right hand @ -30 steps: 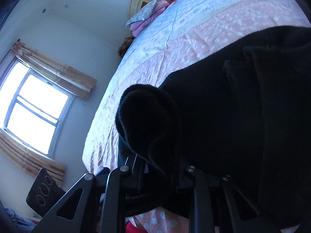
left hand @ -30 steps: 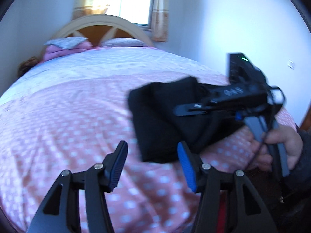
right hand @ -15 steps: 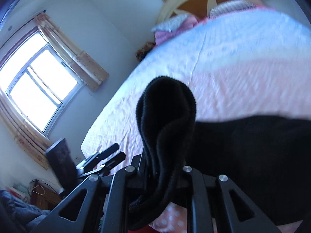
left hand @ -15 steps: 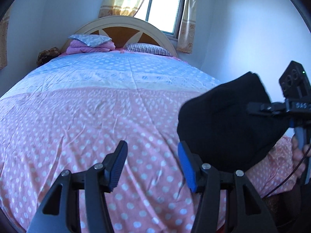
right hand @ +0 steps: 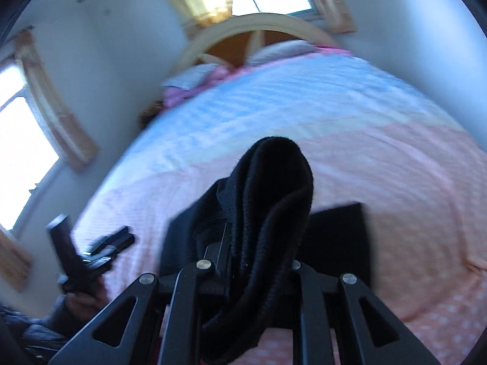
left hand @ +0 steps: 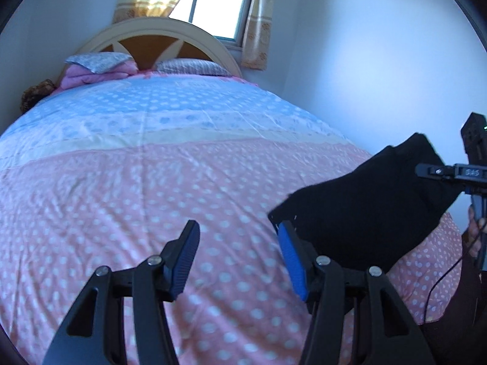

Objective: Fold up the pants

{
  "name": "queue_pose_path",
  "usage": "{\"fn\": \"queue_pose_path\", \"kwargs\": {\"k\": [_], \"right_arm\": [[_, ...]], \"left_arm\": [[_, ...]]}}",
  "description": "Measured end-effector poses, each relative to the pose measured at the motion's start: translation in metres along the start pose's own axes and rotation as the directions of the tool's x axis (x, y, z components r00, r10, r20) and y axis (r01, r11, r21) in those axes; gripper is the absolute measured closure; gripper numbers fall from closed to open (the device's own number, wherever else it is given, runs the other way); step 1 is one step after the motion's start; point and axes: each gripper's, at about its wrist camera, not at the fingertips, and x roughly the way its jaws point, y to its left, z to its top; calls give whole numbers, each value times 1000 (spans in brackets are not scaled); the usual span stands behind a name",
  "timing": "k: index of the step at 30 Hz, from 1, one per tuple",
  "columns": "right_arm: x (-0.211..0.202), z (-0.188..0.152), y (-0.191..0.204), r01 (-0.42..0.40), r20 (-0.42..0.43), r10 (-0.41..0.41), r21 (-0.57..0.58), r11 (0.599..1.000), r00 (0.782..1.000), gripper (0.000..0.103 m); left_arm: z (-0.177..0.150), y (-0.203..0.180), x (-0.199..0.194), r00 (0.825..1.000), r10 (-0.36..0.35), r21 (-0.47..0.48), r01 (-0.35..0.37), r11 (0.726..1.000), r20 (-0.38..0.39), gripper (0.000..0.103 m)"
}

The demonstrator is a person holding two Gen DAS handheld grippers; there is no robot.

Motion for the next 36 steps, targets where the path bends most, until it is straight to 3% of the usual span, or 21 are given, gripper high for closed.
{"fn": "queue_pose_path", "kwargs": {"k": [2, 6, 10, 14, 18, 22, 25, 27, 30, 32, 36], "right_arm": [[0, -7, -25, 30, -16, -29, 45, 999, 999, 86], [17, -19, -54, 9, -38, -4, 126, 992, 999, 86], [31, -32, -48, 121, -103, -115, 53, 991, 988, 86], [37, -38, -52, 126, -105, -120, 49, 991, 987, 86], [34, -29, -29, 46, -65, -46, -2, 999, 997, 86], [7, -14, -13, -108, 21, 108, 32, 994, 994, 86], [-9, -2, 0, -279, 73, 273, 81, 957, 959, 86], [-12, 6, 27, -416, 80, 411, 74, 906, 908, 86], [-3, 17, 78, -546, 37, 545, 28, 837, 837, 86], [14, 24, 129, -614, -22, 613, -28, 789, 790, 86], [70, 21, 229, -687, -140, 673, -109, 718, 726, 86]], "left_arm": [[-5, -15, 4, 1000, -17, 42, 18, 999, -12, 47], [-17, -35, 11, 998, -27, 111, 32, 993, -50, 47], [-28, -46, 21, 995, -36, 128, 48, 991, -92, 47], [-30, -51, 31, 992, -55, 100, 67, 993, -114, 47], [-34, -59, 34, 991, -41, 128, 58, 990, -128, 47], [-29, -48, 30, 992, -16, 103, 28, 994, -122, 47], [-24, -22, 20, 995, 34, 57, -28, 998, -98, 47], [-21, 4, 6, 994, 86, 16, -85, 996, -75, 47], [-20, 49, -26, 985, 167, -72, -170, 983, -41, 47], [-21, 77, -49, 974, 226, -120, -226, 967, -14, 47], [-33, 135, -99, 932, 361, -216, -350, 912, 14, 47]]}}
